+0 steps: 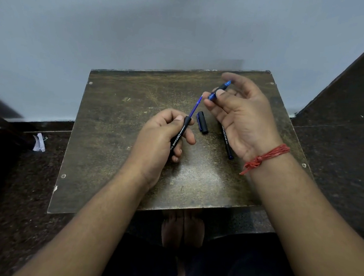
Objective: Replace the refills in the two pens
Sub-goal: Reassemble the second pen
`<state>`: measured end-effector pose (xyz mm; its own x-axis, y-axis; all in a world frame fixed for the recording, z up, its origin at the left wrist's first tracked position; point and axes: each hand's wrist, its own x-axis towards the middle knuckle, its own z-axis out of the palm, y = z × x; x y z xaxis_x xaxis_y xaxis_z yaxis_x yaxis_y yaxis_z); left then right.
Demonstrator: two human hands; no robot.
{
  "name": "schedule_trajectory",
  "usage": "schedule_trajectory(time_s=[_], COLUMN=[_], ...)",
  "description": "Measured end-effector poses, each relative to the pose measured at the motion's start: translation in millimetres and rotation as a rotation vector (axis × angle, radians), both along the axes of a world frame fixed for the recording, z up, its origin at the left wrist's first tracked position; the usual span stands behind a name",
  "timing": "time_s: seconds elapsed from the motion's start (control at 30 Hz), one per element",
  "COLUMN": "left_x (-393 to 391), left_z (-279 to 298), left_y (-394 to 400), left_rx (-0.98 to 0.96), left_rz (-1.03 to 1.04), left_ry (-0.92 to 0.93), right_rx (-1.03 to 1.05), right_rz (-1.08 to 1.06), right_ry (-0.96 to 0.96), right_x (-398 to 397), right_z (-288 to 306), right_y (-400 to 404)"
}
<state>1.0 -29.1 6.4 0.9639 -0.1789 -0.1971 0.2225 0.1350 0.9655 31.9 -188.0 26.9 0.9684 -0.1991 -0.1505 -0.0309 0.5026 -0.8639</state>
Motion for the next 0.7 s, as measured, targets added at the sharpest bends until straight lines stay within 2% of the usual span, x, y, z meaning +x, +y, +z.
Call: schedule_trajectory(time_s=[0.17, 0.37, 0.7], left_x=[-0.5, -0.5, -1.2], left_z=[-1.5, -2.4, -1.3], left_y=[-1.0, -0.8, -0.1], left_rx=[0.025, 0.021, 0.042], left_rz=[-0.02, -0.036, -0.032], left_ry=[-0.007, -0.013, -0.006], right_rx=[-0.018, -0.176, -0.254], right_rz=[-0.008, -0.001, 0.099], right_ry=[-0.022, -0.063, -0.018], right_x=[-0.7, -1.2, -2.4], right_z=[1.2, -0.8, -0.6], right_y=[-1.4, -1.7, 0.0])
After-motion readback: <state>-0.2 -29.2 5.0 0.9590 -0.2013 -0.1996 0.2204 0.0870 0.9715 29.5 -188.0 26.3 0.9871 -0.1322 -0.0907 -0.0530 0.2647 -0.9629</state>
